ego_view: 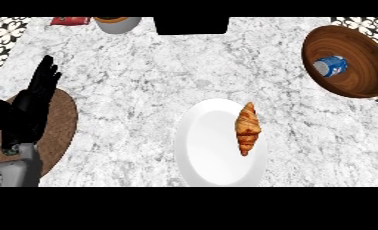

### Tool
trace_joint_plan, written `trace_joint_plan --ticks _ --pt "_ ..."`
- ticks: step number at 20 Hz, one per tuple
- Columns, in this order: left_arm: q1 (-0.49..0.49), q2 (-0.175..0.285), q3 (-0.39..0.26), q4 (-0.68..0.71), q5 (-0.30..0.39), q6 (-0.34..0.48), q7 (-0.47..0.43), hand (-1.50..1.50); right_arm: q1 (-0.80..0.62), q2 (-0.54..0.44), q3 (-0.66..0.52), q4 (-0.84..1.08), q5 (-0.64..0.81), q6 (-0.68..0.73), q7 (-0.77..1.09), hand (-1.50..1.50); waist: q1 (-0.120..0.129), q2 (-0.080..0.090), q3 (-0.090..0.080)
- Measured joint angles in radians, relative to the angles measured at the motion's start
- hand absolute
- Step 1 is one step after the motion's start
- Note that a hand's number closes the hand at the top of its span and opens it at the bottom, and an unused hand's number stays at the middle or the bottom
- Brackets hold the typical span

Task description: Pick the can from the plate and place it in the bowl

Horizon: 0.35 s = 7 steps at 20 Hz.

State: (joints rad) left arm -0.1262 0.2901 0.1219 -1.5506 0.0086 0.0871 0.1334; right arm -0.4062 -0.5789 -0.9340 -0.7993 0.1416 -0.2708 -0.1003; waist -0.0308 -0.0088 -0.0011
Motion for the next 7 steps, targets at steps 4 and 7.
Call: trace_joint_plan --ticks 4,7 --pt "0.007 0.004 0.007 -0.017 0.003 -0.007 0.008 0.00 0.148 0.073 -0.035 -0.192 -0.100 0.112 0.019 -1.50 0.001 0.000 0.000" --pt "0.003 0.004 0.011 -0.007 -0.004 -0.009 0.001 0.00 0.247 0.126 -0.053 -0.353 -0.164 0.168 0.048 -1.50 0.006 0.002 0.000"
